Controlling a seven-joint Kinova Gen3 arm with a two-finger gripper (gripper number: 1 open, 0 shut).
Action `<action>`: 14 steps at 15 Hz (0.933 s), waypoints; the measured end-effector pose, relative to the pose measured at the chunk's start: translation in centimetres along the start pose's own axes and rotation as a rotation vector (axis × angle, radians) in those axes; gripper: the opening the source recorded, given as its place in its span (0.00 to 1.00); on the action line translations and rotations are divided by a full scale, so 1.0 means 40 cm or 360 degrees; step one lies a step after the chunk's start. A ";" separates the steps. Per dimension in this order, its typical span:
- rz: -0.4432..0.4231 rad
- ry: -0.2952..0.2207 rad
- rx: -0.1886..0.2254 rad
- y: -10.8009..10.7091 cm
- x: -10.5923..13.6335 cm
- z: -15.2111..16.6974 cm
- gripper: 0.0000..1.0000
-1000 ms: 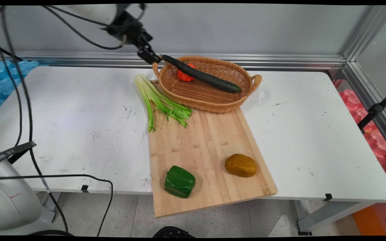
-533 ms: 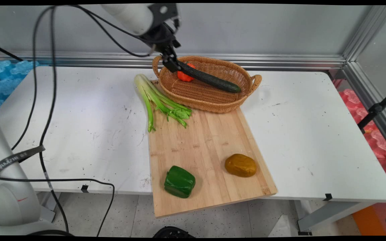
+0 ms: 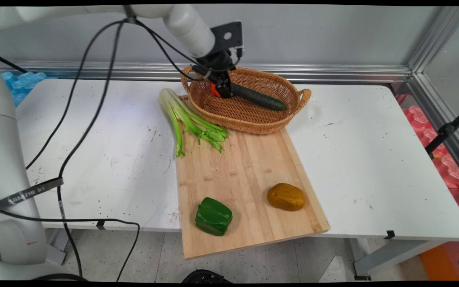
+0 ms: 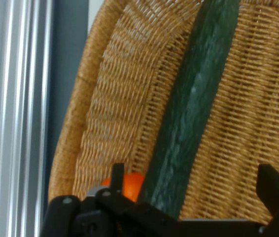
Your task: Pick up the cucumber from the vegetable basket
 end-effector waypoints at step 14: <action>0.0219 -0.0083 -0.0075 -0.014 0.049 0.162 0.00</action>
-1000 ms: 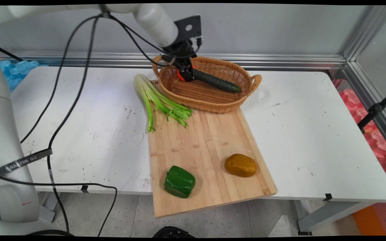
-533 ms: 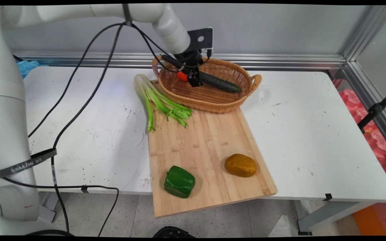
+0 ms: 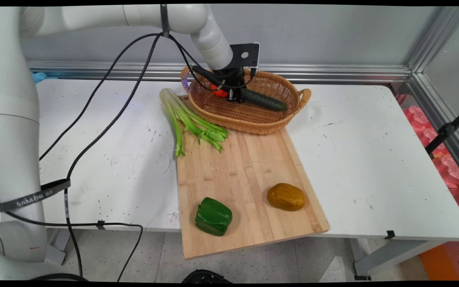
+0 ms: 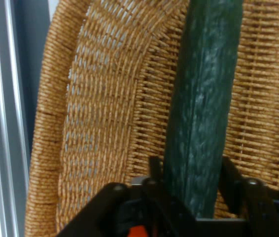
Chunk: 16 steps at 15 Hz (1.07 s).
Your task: Pick up the cucumber from the vegetable basket, then place the picked object on the cutting board
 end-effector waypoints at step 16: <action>0.0194 0.0041 0.0026 0.002 -0.023 -0.255 0.00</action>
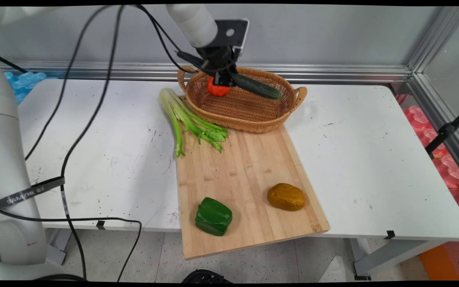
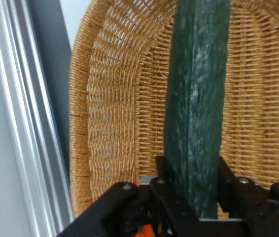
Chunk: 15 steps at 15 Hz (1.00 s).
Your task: Place the picked object on the cutting board
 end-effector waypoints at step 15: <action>-0.0521 0.0122 -0.0124 0.148 -0.003 -0.329 0.00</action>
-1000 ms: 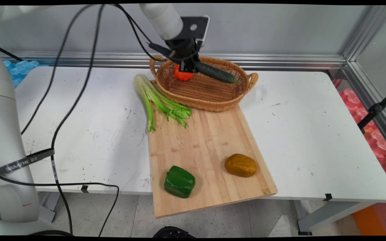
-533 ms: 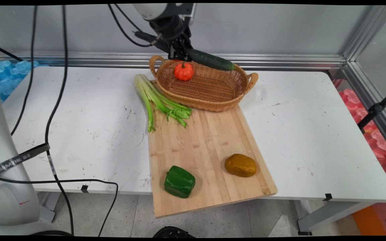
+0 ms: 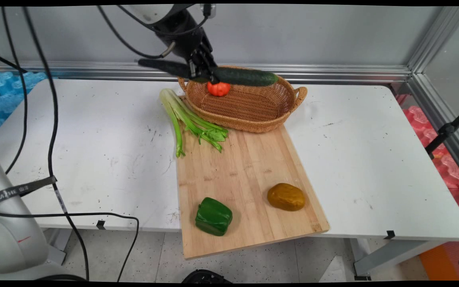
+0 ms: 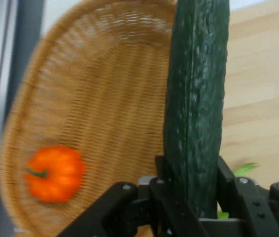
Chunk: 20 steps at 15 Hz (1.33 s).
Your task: Place the picked object on the cutting board
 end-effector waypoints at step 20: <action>-0.0572 0.0101 -0.0257 0.298 -0.018 0.192 0.00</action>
